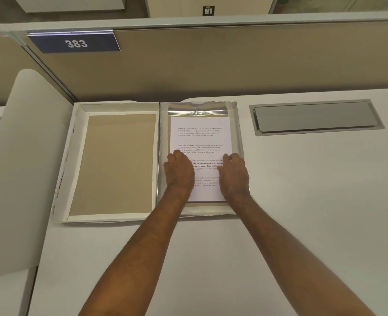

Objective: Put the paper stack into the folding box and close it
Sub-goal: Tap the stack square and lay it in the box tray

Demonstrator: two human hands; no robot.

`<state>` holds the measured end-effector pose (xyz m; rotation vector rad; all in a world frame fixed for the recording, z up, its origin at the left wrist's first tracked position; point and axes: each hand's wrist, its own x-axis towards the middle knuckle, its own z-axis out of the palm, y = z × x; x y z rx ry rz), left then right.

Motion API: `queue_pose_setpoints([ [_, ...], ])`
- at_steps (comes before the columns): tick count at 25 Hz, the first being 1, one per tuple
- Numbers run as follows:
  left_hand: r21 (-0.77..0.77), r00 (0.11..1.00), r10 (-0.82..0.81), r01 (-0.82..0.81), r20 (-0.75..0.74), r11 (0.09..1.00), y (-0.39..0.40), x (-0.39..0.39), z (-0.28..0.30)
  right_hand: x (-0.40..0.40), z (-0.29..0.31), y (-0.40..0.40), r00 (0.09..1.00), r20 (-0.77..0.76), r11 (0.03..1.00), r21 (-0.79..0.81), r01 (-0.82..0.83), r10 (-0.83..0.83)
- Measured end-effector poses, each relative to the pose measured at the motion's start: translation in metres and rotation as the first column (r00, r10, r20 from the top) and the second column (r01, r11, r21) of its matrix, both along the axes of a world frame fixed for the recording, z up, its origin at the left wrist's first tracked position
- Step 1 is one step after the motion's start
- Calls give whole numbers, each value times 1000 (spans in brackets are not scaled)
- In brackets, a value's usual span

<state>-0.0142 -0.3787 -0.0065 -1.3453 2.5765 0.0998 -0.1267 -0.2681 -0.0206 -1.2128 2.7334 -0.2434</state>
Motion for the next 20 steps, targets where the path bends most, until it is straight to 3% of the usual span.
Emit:
queue_pose_setpoints([
  [8, 56, 994, -19, 25, -110, 998, -7, 10, -4, 5, 8, 3, 993, -108, 996, -58, -61, 55],
  [12, 83, 987, -48, 62, -151, 995, -6, 16, -1, 11, 21, 4, 968, -210, 990, 36, -133, 138],
  [16, 118, 918, -17, 69, -395, 991, -10, 43, 9, 18, 31, 1, 987, -113, 993, 3, -115, 114],
  [20, 57, 800, 121, -108, -588, 993, -27, 85, 27, 52, 38, -16, 990, 124, 991, -122, -57, 72],
])
